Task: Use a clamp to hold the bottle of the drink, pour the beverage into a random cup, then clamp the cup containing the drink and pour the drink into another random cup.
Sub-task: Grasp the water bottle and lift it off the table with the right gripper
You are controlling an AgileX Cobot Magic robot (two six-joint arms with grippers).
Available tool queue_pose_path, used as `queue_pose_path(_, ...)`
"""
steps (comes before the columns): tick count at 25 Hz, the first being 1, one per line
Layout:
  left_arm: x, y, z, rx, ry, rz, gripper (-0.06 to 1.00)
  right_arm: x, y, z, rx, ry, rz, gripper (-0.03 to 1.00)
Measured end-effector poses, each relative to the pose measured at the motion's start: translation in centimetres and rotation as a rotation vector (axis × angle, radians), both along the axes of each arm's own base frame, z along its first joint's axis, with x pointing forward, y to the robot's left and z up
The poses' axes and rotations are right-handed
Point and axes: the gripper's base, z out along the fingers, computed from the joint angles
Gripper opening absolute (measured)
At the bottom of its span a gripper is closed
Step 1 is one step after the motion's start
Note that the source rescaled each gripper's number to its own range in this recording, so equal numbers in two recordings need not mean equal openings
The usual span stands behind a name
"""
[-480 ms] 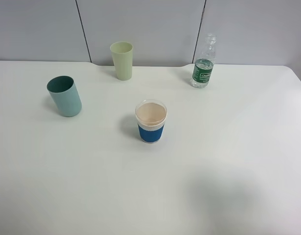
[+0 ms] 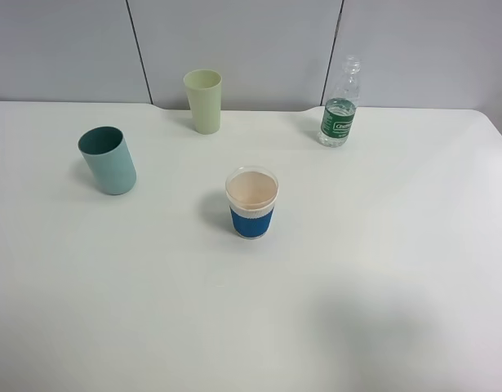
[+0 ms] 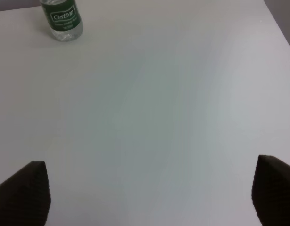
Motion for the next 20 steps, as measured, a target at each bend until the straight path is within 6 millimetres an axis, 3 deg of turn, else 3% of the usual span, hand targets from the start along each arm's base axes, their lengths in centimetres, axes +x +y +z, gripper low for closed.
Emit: queue_pose_path(20, 0.0, 0.0, 0.0, 0.0, 0.0, 0.0, 1.0, 0.0, 0.0, 0.0, 0.0, 0.0, 0.0, 0.75)
